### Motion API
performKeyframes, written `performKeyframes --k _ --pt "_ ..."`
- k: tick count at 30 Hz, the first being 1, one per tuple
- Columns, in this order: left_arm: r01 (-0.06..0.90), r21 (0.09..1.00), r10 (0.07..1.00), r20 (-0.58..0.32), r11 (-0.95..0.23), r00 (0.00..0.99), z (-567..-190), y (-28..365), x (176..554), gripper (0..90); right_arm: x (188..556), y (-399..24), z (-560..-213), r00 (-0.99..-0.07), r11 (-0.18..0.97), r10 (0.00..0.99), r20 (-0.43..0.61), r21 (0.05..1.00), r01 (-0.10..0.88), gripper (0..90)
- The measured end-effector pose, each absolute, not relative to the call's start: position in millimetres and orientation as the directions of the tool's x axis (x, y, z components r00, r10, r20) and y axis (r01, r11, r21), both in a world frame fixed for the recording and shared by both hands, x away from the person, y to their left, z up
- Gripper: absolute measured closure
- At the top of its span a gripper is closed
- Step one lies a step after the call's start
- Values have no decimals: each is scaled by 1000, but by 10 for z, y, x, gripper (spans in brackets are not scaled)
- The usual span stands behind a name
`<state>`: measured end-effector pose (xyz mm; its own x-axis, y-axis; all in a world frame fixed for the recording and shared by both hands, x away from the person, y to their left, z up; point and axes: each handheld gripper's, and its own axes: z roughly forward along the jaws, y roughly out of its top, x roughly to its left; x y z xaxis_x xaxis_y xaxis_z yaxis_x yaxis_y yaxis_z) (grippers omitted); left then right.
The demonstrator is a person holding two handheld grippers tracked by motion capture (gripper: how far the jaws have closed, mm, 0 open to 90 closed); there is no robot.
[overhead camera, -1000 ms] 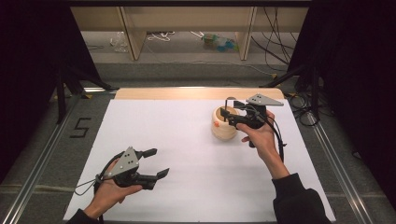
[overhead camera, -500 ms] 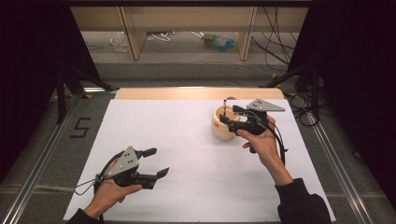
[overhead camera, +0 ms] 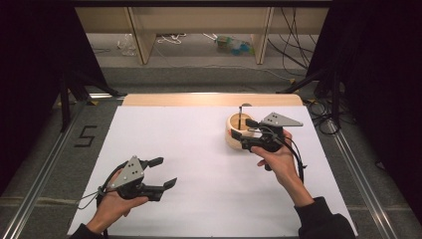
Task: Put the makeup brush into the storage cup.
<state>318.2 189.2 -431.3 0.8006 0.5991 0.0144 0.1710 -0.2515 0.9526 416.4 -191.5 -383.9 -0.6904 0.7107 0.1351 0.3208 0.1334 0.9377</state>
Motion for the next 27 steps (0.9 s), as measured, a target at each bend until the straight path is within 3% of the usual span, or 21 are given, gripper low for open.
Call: performKeyframes --k 8,27 --pt "170 953 595 15 -253 803 -4315 1888 3185 217 3971 -1923 -3852 -711 149 697 93 951 271 217" --pt "173 953 599 12 -250 800 -4312 1887 3179 217 3735 -1984 -3990 -709 127 697 108 954 270 211"
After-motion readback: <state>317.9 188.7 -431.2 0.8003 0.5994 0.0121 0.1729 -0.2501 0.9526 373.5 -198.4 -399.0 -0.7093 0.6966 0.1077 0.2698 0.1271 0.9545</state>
